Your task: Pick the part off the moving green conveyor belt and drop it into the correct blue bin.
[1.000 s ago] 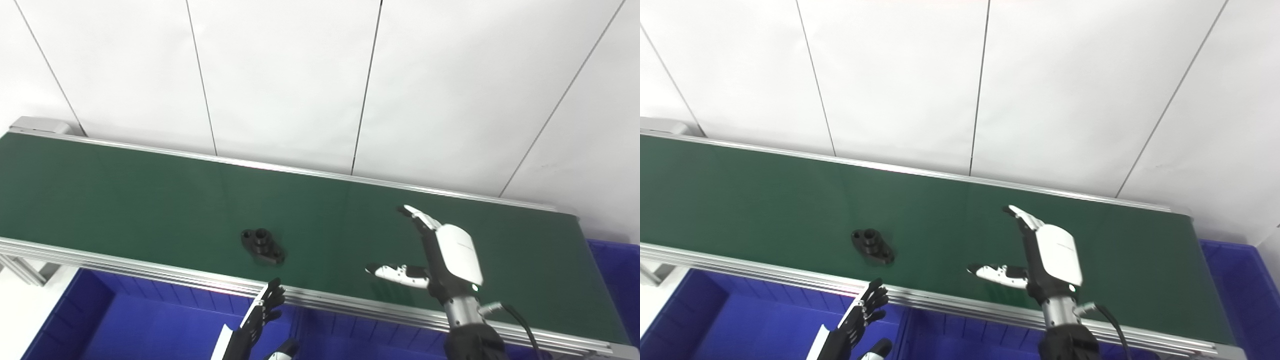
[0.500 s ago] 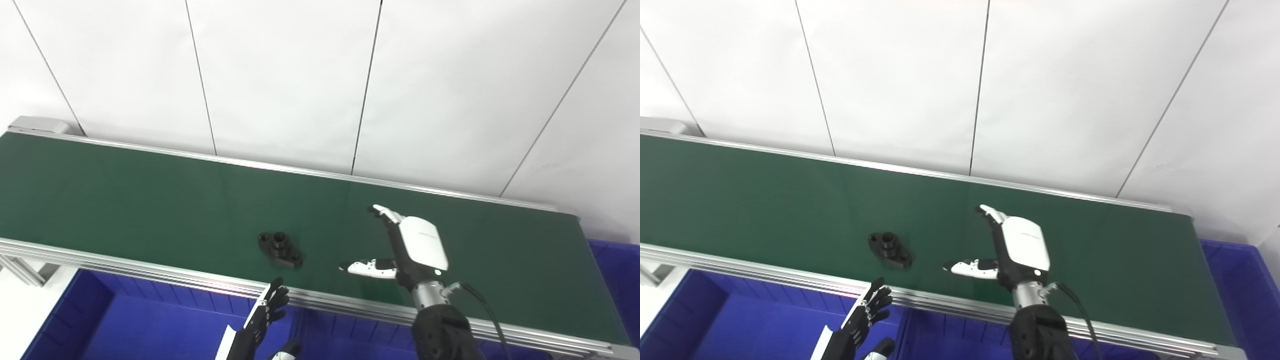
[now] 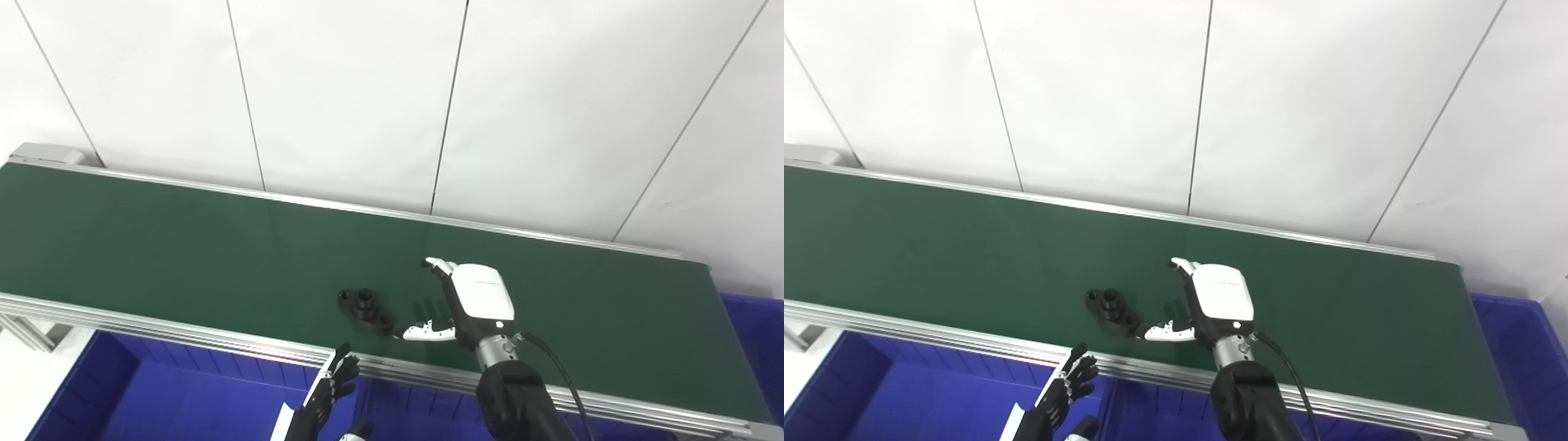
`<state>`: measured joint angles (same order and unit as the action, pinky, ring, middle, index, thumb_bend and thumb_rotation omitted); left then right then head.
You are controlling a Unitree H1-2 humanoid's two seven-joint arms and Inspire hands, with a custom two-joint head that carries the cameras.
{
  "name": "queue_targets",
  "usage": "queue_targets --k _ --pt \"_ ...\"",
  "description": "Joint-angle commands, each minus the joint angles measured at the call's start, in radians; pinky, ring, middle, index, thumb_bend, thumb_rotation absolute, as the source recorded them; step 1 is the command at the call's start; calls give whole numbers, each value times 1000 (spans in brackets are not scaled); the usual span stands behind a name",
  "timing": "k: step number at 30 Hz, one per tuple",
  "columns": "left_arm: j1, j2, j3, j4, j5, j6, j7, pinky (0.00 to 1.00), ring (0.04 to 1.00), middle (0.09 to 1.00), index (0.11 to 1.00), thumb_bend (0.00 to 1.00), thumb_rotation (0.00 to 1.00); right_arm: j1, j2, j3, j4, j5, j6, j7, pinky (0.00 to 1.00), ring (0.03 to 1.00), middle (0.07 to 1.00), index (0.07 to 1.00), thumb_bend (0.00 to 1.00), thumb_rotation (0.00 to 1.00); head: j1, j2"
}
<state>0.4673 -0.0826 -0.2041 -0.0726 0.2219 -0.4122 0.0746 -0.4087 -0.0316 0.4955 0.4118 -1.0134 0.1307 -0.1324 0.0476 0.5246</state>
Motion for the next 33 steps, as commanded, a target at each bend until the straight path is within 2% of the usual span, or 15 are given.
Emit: queue_targets --k 1,6,12,18,19,20,22,23,24,25,27,30,33 --pt "7 -11 -12 -40 -1 -34 6 838 880 907 949 506 719 -46 24 9 -10 -6 24 -20 751 760 784 816 964 538 1 2" --pt "18 -14 -17 -55 -1 -25 3 850 886 910 954 493 715 -51 45 29 23 2 32 -26 744 752 779 812 965 531 6 9" --pt "26 -15 -27 -67 1 -21 2 854 885 906 953 479 706 -63 68 46 103 27 4 -66 714 709 733 791 966 537 20 20" --pt "34 -15 -35 -82 5 -13 2 841 880 902 948 487 694 -72 81 81 197 47 -10 -93 591 591 639 739 926 496 24 31" --pt "36 -16 -36 -85 5 -10 3 839 879 900 946 498 696 -74 81 90 210 45 -9 -100 506 515 583 704 883 452 24 31" --pt "38 -16 -36 -89 6 -7 3 838 878 899 946 502 697 -77 80 100 235 41 -12 -116 477 490 563 692 869 437 24 35" --pt "40 -16 -37 -93 5 -4 3 833 876 897 944 504 692 -82 76 121 283 31 -11 -148 363 375 453 593 764 355 24 37" --pt "40 -15 -37 -94 3 -4 3 835 876 896 944 507 690 -84 74 130 305 27 -8 -163 288 293 356 457 681 296 24 37" --pt "41 -14 -36 -96 4 -3 3 836 876 896 945 508 690 -88 70 141 335 23 -2 -176 263 265 323 411 654 275 22 40" --pt "41 -13 -36 -97 4 -2 2 841 876 898 949 507 690 -92 67 149 356 25 2 -185 191 219 284 368 581 245 21 41" --pt "41 -12 -35 -98 5 -2 2 843 876 898 949 506 689 -94 60 156 380 40 5 -200 179 211 278 364 568 242 21 41" --pt "40 -8 -33 -99 4 -2 0 831 870 898 946 498 676 -95 54 153 394 63 6 -217 186 220 298 474 509 156 16 44" --pt "36 -4 -31 -97 2 -2 -1 831 867 897 944 494 669 -95 48 155 391 82 8 -228 187 225 304 480 506 152 9 46"
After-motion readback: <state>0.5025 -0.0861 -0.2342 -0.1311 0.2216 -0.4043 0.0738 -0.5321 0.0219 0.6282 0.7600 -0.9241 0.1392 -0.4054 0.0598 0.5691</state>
